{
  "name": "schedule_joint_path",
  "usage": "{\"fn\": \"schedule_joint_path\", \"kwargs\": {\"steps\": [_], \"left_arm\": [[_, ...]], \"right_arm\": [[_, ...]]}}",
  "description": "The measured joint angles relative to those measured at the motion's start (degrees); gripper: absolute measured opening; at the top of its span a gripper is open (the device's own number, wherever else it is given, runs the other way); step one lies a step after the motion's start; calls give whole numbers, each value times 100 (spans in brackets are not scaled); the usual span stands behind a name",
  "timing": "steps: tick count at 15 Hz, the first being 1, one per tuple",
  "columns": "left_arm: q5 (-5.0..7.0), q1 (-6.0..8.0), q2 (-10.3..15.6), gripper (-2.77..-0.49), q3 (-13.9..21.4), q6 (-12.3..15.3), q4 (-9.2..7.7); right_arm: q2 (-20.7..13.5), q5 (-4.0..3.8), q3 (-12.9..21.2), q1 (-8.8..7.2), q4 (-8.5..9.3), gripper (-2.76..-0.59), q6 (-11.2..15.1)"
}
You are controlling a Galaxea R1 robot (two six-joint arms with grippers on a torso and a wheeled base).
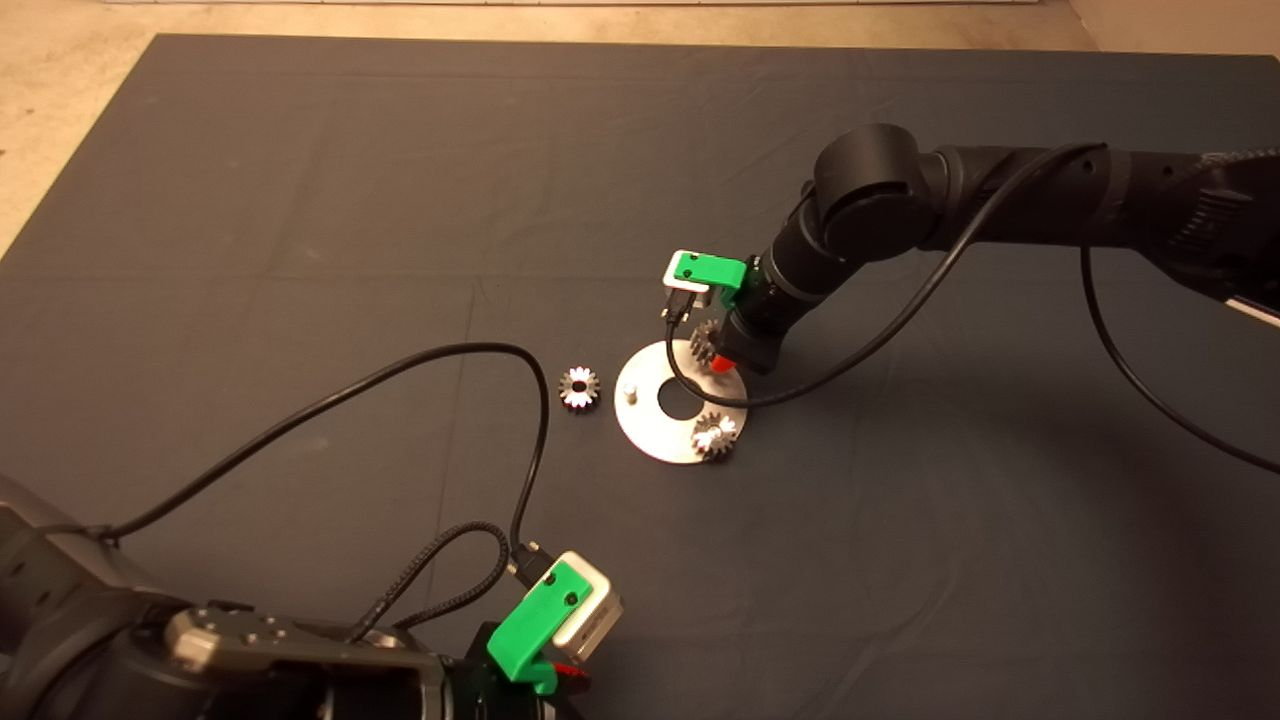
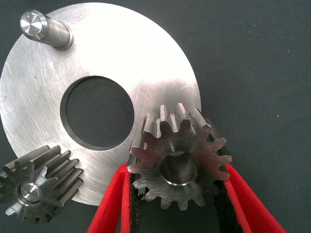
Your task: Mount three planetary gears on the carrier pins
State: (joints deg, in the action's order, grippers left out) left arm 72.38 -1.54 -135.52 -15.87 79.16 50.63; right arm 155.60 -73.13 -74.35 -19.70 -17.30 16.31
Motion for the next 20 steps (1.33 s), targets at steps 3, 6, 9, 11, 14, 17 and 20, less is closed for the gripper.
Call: {"fn": "schedule_joint_path", "kwargs": {"steps": [3, 6, 9, 11, 14, 17, 20], "left_arm": [[-5, 0, -1, -180, 0, 0, 1], [-8, 0, 0, -180, 0, 1, 1], [-11, 0, -1, -180, 0, 1, 2], [-16, 0, -1, -180, 0, 1, 2], [-16, 0, -1, -180, 0, 1, 2], [-16, 0, -1, -180, 0, 1, 0], [-39, 0, -1, -180, 0, 1, 2]], "right_arm": [[20, 2, -64, -13, 74, -251, -73], [103, -128, -172, -30, 148, -251, -149], [157, -255, -194, -37, 148, -252, -171], [217, -372, -206, -50, 143, -252, -209], [219, -399, -213, -48, 143, -251, -258], [219, -421, -213, -48, 143, -252, -262], [220, -418, -218, -48, 143, -252, -313]]}}
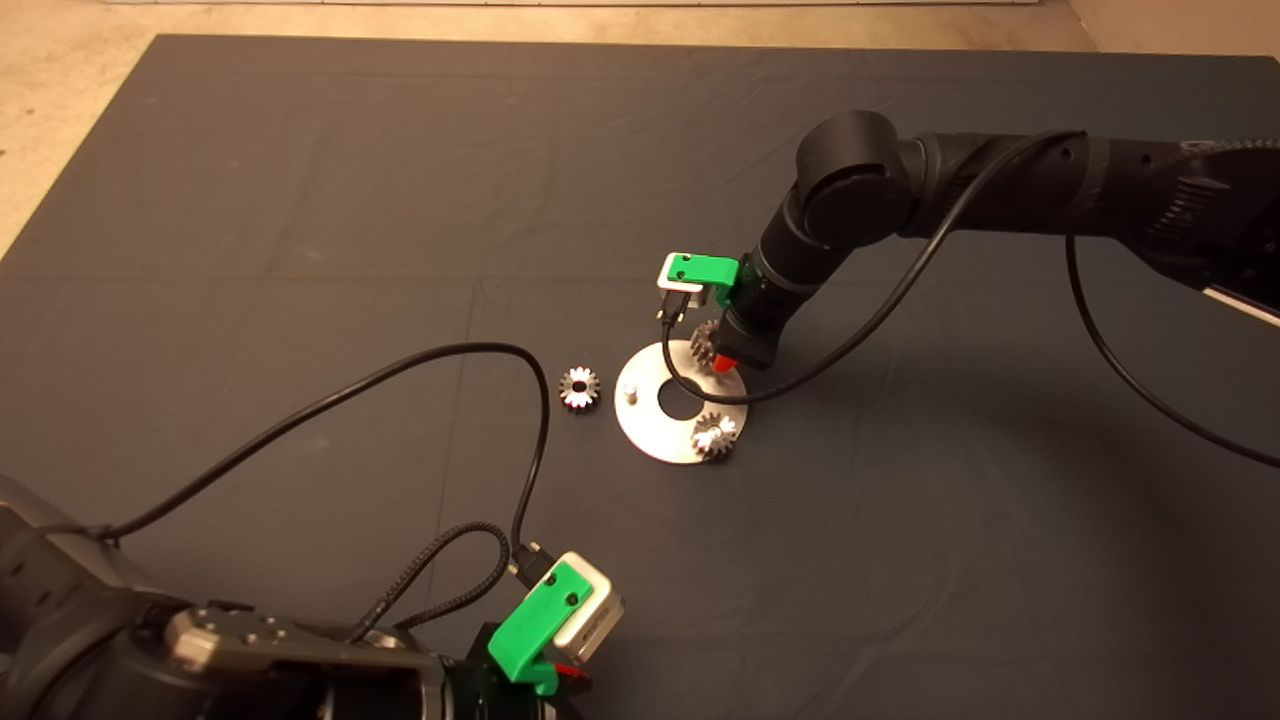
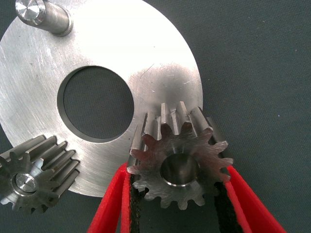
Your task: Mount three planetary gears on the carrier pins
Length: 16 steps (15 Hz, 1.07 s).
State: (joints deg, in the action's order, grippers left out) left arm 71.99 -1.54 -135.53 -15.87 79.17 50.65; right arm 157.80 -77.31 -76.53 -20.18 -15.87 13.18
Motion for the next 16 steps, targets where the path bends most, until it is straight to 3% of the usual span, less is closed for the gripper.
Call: {"fn": "schedule_joint_path", "kwargs": {"steps": [9, 16], "left_arm": [[-2, 0, 0, -180, 0, 0, 0], [-5, 0, 1, -180, 0, 0, 0]], "right_arm": [[-3, 98, -15, -5, 5, -252, -10], [-17, 363, -29, 12, 22, -252, -10]]}}
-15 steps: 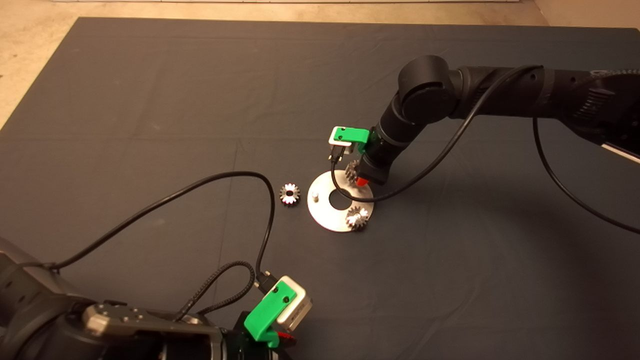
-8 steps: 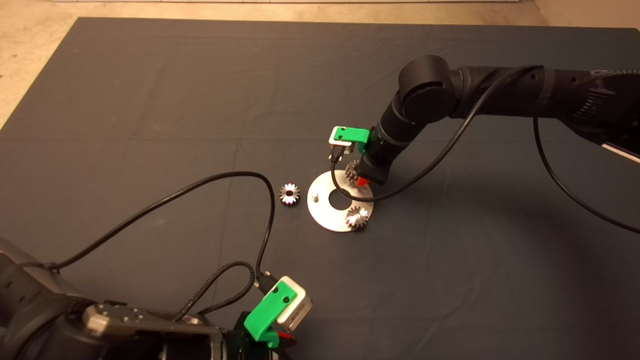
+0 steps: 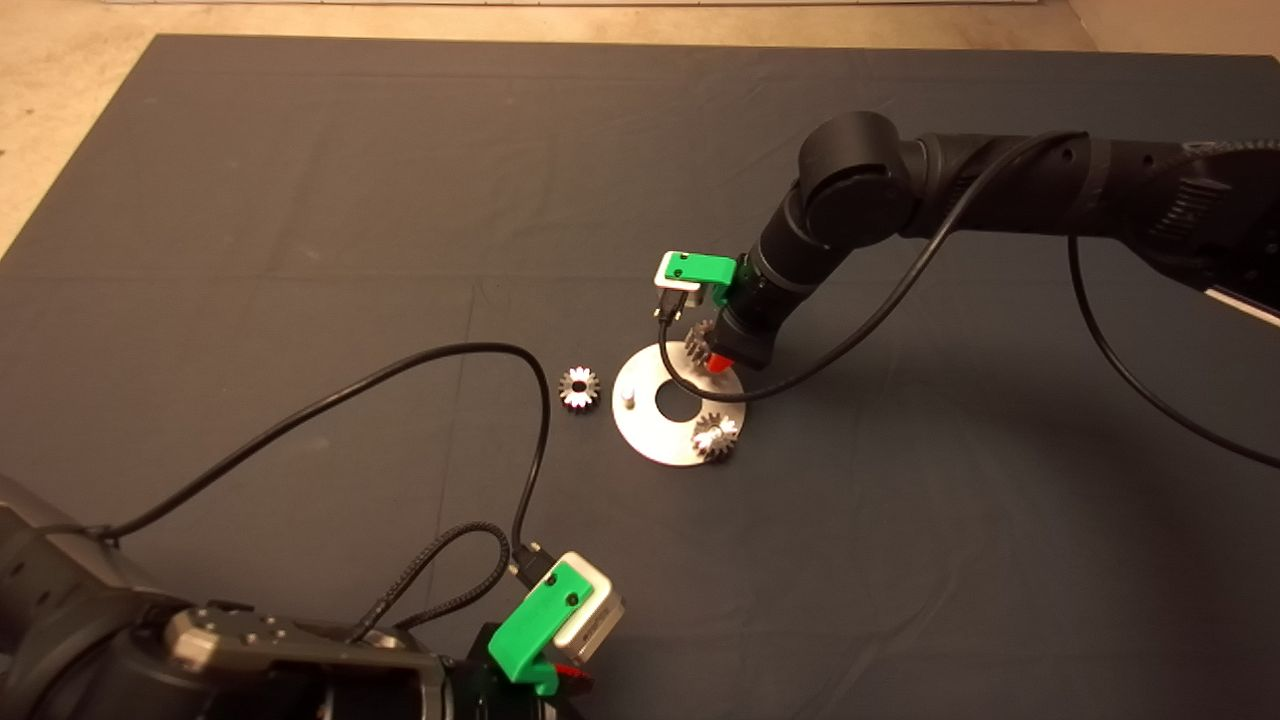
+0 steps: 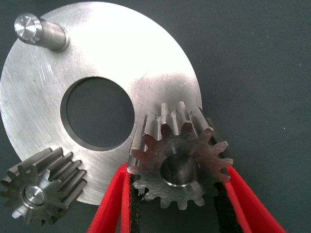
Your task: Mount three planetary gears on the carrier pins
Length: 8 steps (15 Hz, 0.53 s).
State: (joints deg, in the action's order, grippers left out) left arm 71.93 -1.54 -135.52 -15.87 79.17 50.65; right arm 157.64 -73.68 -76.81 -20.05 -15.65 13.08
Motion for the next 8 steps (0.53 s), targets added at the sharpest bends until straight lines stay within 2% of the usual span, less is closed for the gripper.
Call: {"fn": "schedule_joint_path", "kwargs": {"steps": [1, 6, 8], "left_arm": [[0, 0, -1, -180, 0, 0, 0], [0, 0, -1, -180, 0, 0, 0], [-11, 0, -1, -180, 0, 0, -1]], "right_arm": [[-2, 33, -4, 5, 6, -252, 0], [5, 34, -19, 7, 17, -252, 0], [66, -28, -67, -9, 28, -252, 0]]}}
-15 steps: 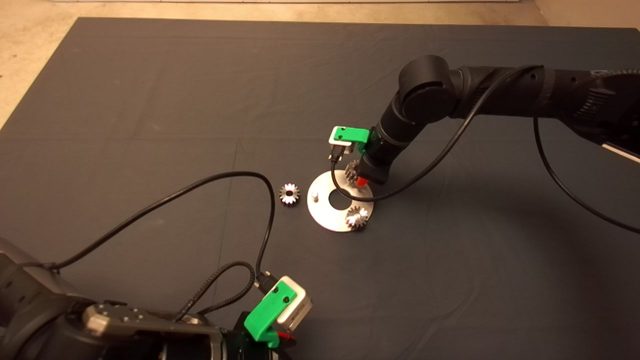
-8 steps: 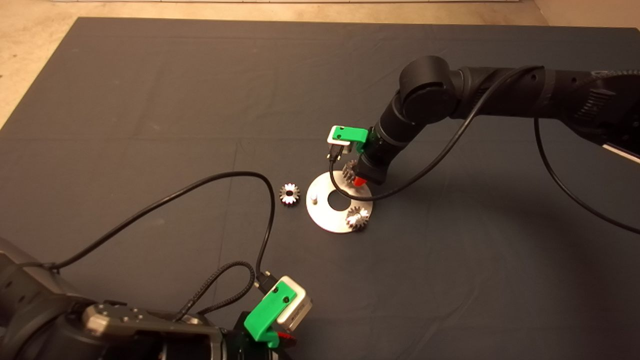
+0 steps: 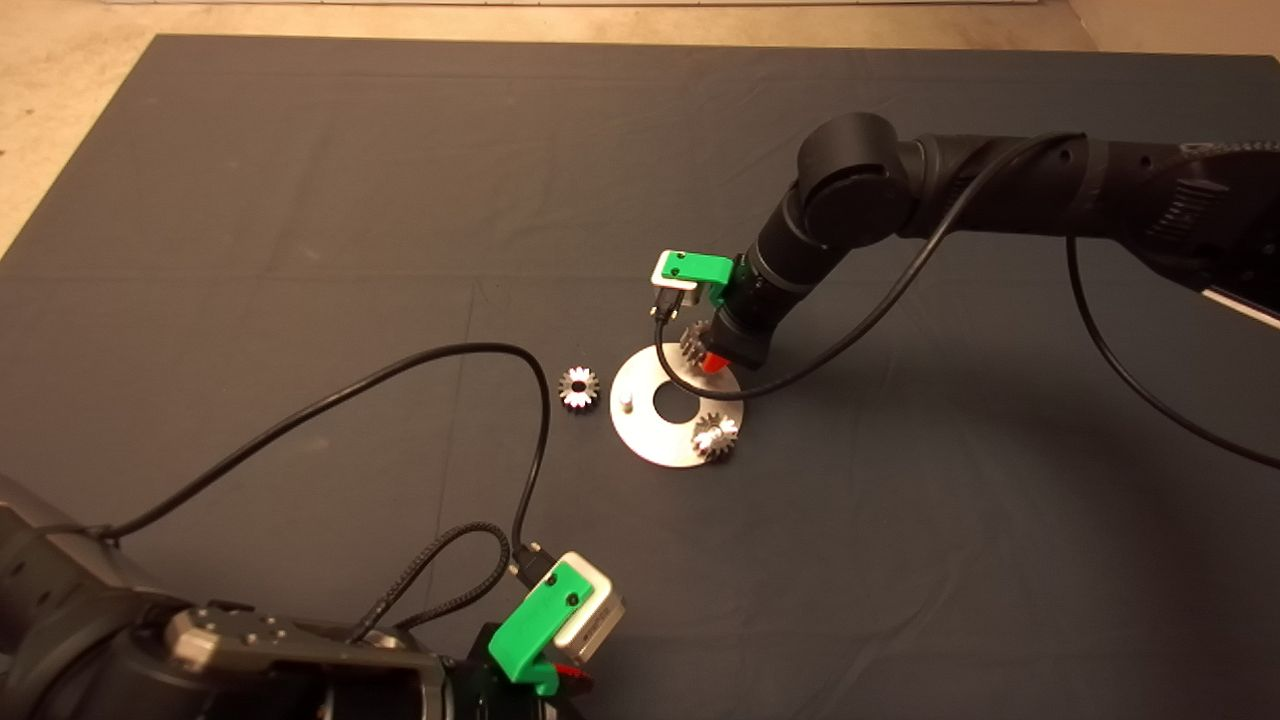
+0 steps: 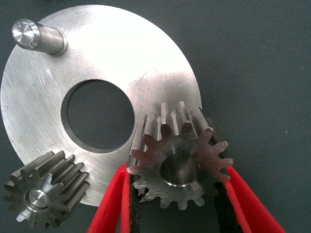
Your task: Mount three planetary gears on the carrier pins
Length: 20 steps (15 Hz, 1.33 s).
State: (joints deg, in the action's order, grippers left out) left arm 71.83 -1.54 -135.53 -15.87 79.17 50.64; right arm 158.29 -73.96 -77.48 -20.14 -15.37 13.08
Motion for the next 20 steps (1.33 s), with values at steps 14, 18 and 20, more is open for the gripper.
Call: {"fn": "schedule_joint_path", "kwargs": {"steps": [14, 18, 20], "left_arm": [[-30, 0, -13, -180, 0, 0, 1], [-30, 0, -13, -180, 0, 0, 1], [-30, 0, -13, -180, 0, 0, 1]], "right_arm": [[174, -386, -137, -65, 70, -252, -212], [179, -377, -173, -69, 116, -252, -212], [190, -383, -178, -69, 120, -252, -212]]}}
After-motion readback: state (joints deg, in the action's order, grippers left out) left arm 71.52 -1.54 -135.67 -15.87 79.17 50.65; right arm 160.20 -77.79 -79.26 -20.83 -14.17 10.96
